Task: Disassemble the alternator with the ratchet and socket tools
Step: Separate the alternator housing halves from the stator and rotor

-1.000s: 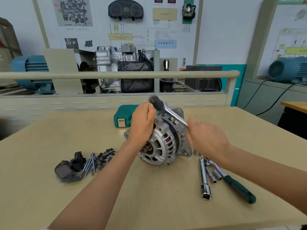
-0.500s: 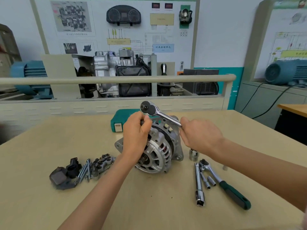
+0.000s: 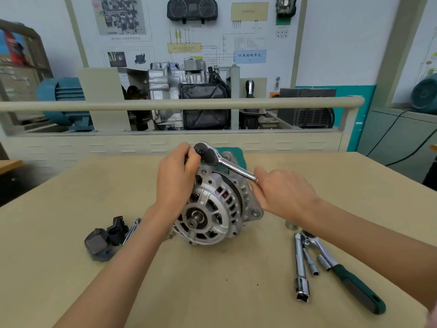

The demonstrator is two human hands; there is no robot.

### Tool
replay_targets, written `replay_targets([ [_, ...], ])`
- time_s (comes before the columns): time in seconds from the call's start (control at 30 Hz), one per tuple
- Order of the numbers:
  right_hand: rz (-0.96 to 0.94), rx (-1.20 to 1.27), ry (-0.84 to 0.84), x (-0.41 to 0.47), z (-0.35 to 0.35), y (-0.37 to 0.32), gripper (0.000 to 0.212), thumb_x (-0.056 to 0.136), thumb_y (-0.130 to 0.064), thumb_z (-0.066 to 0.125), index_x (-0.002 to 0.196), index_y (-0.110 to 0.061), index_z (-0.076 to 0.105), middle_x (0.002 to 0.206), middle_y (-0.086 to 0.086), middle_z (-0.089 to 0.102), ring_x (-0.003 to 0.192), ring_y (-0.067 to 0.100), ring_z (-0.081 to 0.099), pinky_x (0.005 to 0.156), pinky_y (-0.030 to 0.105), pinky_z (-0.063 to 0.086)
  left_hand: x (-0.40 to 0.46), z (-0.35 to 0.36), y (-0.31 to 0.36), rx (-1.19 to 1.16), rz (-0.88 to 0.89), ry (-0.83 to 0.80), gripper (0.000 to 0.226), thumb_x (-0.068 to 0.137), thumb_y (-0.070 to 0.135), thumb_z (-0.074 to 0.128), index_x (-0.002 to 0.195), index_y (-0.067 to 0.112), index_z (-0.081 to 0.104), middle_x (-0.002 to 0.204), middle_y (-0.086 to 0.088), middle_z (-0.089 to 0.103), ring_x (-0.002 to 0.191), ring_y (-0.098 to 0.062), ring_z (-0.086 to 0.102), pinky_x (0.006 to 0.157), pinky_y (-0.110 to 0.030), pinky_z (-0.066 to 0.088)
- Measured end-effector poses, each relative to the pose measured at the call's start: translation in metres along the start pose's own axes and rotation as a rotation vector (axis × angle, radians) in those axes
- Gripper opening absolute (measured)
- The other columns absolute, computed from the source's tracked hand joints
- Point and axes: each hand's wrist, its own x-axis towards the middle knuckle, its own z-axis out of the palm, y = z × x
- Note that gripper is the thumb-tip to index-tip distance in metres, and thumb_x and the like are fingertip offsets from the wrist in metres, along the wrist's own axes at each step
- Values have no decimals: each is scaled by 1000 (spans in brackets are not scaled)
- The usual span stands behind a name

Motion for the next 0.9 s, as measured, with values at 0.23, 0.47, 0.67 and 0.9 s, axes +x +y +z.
replay_targets([
  [0.23, 39, 22, 279, -10, -39, 3, 21, 97, -32, 34, 81, -18, 31, 50, -6, 34, 39, 11, 32, 38, 24, 19, -4, 1, 2, 110, 16, 48, 26, 92, 23, 44, 69, 11, 46, 59, 3, 45, 60, -18, 43, 50, -31, 29],
  [0.47, 115, -59, -67, -6, -21, -5, 5, 97, -16, 35, 97, -13, 40, 61, -2, 38, 49, 18, 38, 42, 28, 23, -6, 3, 12, 126, -15, 36, 25, 90, 24, 46, 67, 17, 40, 64, 3, 45, 58, -11, 39, 48, -29, 28],
  [0.67, 74, 22, 409, 11, -50, -7, 16, 95, -25, 38, 84, -16, 32, 49, -5, 31, 37, 14, 29, 38, 24, 17, -6, 3, 3, 98, -43, 64, 24, 90, 24, 46, 69, 12, 43, 64, 1, 45, 58, -13, 39, 51, -29, 31],
  [0.9, 190, 62, 8, 10, -30, -11, 8, 97, -18, 37, 92, -16, 42, 68, -1, 44, 57, 21, 42, 44, 28, 24, 0, 5, -1, 65, -96, 74, 26, 89, 22, 46, 66, 11, 41, 62, -1, 45, 58, -14, 37, 50, -29, 29],
])
